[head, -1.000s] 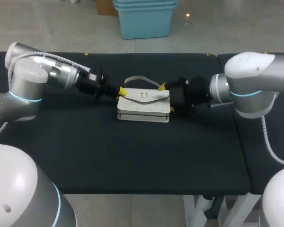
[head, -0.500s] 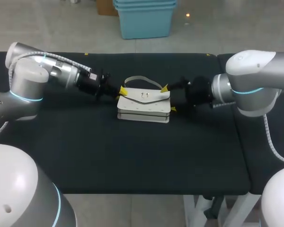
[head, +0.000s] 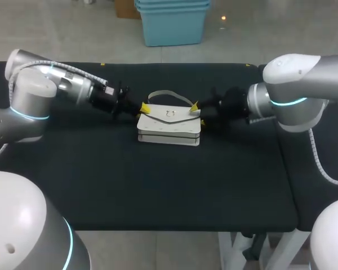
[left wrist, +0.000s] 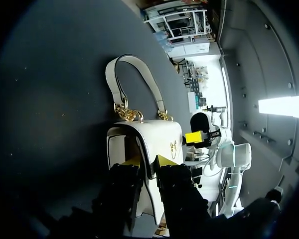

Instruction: Pick up the bag, open it, inspect its contents, close it, and place it on the opposite side

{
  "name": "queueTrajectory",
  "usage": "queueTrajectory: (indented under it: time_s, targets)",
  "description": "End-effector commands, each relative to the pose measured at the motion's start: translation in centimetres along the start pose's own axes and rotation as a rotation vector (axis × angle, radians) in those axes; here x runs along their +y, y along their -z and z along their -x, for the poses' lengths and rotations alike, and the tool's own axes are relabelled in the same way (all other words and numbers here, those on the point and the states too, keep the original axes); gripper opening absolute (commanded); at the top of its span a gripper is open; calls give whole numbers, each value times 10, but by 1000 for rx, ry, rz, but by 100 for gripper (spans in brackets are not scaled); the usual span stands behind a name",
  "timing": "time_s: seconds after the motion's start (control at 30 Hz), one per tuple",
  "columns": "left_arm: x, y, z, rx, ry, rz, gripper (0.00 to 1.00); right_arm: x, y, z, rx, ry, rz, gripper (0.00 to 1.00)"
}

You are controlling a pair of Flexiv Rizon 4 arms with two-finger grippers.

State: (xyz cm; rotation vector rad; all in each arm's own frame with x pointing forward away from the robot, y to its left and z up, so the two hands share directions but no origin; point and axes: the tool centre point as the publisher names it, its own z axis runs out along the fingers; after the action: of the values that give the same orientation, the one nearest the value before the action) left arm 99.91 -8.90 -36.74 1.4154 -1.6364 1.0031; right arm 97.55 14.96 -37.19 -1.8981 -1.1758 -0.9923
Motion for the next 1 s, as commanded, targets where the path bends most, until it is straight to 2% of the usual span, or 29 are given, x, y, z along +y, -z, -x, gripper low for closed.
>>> queueTrajectory:
  time_s: [0.03, 0.33, 0.37, 0.4, 0.43, 0.47, 0.53, 0.57, 0.67, 0.77, 0.83, 0.9, 0.93, 0.97, 1.0]
  targets:
    - [-2, -6, 4, 4, 10, 3, 0, -2, -13, 6, 16, -5, -13, 0]
    - [-3, -7, 10, 17, 33, 2, 0, -9, -16, 15, 32, -23, -21, 0]
    - [-3, -5, 9, 19, 32, 1, 0, -10, -14, 13, 34, -19, -19, 5]
    - [-2, -4, 7, 22, 29, -3, 36, -11, -12, 10, 35, -12, -14, 46]
    - [-1, -3, 6, 25, 23, -3, 53, -11, -11, 8, 35, -6, -11, 70]
    - [0, -2, 5, 24, 20, -6, 58, -11, -9, 6, 37, 0, -8, 75]
    - [1, 0, 3, 24, 14, -9, 65, -11, -8, 4, 36, 6, -3, 73]
    - [1, 0, 3, 26, 12, -10, 65, -11, -8, 3, 37, 8, -2, 74]
    - [0, 0, 3, 30, 10, -14, 58, -11, -9, 1, 38, 10, -1, 70]
    - [-4, -5, 10, 28, 31, -13, 44, -10, -15, 4, 33, 8, -6, 68]
    - [-5, -6, 12, 31, 42, -8, 37, -10, -18, 7, 30, 2, -11, 59]
    - [-5, -7, 14, 31, 47, -8, 21, -10, -19, 10, 27, -5, -13, 48]
    - [-5, -7, 14, 32, 49, -9, 7, -10, -19, 11, 26, -8, -13, 40]
    - [-6, -7, 14, 33, 50, -9, 0, -10, -19, 11, 26, -9, -13, 32]
    - [-6, -6, 13, 34, 50, -10, 0, -10, -18, 11, 25, -11, -11, 14]
